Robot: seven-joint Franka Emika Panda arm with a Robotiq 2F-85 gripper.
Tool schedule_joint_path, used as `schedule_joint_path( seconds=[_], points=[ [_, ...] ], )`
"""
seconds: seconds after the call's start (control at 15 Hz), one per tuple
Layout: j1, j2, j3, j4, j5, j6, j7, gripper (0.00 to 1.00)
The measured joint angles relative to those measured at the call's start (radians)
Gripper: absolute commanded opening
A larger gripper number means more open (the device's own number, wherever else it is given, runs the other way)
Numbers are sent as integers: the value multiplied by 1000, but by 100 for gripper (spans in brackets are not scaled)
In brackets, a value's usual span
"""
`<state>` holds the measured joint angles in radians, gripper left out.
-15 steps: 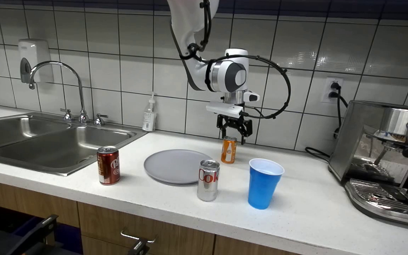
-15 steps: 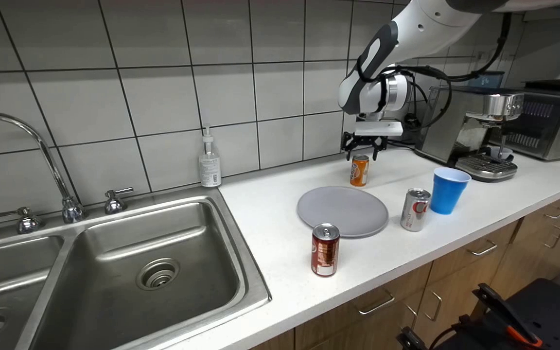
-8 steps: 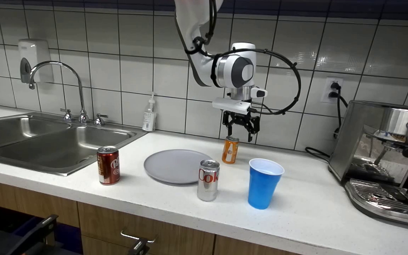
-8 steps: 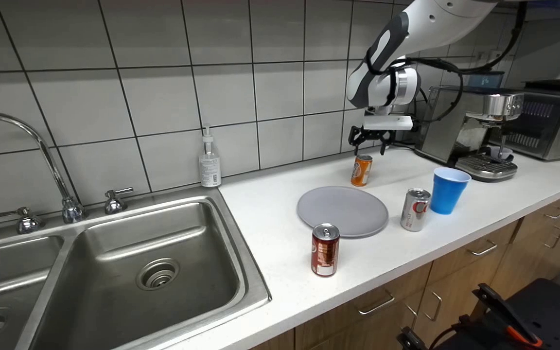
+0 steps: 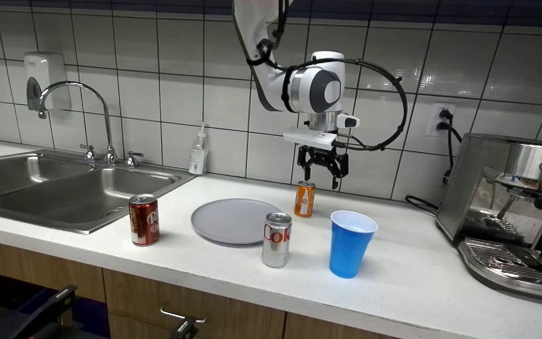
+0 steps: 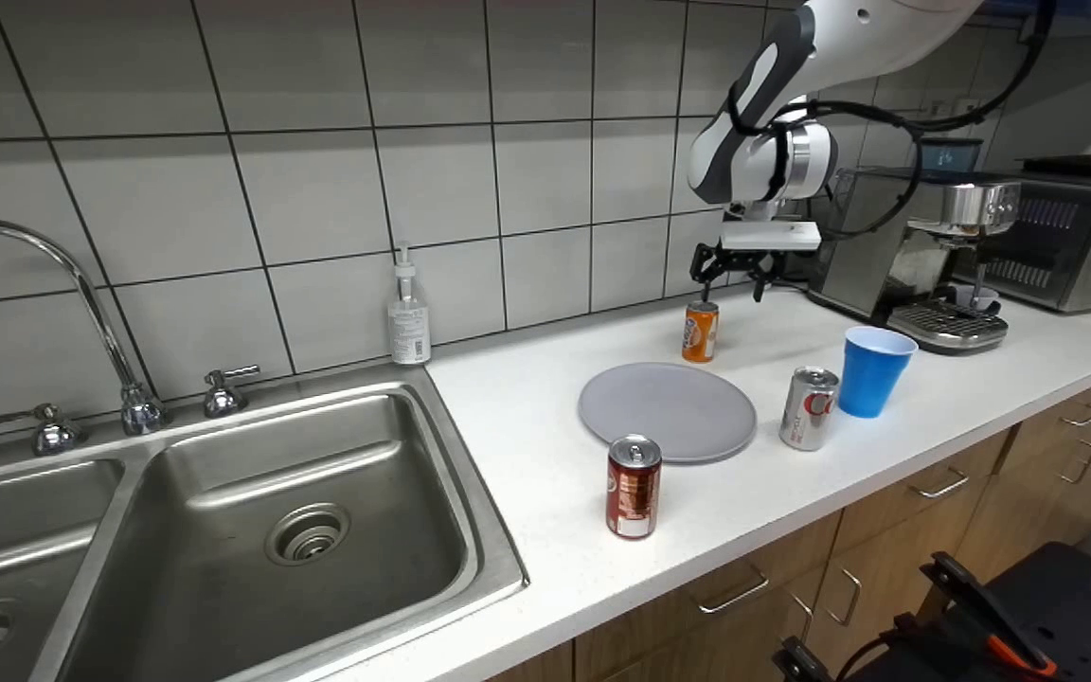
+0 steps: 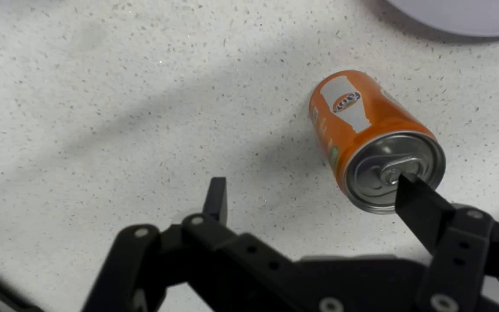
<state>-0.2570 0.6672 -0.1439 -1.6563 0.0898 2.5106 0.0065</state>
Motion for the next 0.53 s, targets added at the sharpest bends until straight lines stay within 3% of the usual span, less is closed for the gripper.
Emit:
schedule_joint_path(
  seconds=[0.53],
  points=[
    [-12, -83, -1, -91, 0, 3, -35, 100]
  ],
)
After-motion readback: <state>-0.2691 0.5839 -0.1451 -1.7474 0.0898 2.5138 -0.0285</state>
